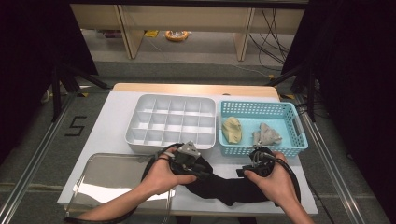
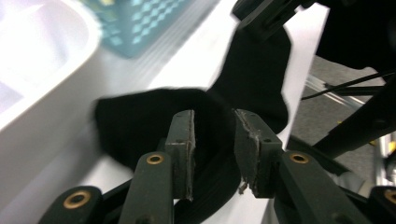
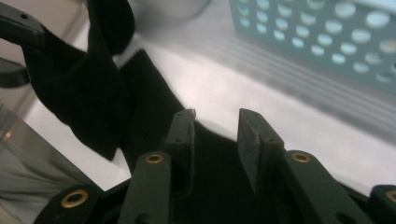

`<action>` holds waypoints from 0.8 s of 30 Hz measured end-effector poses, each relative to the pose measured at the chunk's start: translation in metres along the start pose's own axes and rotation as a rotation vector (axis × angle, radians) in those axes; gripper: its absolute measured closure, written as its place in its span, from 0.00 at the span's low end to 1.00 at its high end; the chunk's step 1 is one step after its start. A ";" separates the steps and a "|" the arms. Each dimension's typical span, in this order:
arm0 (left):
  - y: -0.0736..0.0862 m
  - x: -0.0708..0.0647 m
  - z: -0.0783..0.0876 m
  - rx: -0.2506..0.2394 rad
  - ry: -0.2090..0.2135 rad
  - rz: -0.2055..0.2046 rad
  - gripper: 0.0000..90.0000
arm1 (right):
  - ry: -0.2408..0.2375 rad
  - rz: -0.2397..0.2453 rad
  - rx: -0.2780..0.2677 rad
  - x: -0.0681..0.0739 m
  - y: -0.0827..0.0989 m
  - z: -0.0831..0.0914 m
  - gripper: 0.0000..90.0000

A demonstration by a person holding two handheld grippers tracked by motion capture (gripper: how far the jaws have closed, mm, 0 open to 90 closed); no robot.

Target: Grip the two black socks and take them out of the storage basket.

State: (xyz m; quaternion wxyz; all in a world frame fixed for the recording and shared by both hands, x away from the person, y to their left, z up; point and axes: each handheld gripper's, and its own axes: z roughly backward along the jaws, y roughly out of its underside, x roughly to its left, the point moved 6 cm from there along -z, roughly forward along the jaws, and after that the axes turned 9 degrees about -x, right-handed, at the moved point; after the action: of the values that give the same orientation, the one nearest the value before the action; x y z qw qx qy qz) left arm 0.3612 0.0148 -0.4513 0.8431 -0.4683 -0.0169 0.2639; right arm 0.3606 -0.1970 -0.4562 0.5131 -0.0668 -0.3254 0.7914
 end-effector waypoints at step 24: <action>0.045 0.014 0.005 0.172 0.031 0.024 0.67 | -0.137 0.023 -0.013 0.068 -0.040 -0.032 0.66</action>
State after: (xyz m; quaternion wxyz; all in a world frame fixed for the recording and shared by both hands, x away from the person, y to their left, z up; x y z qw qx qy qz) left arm 0.3521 0.0440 -0.4874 0.8772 -0.3982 0.0244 0.2672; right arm 0.3735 -0.1139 -0.4424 0.4801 -0.0193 -0.3643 0.7977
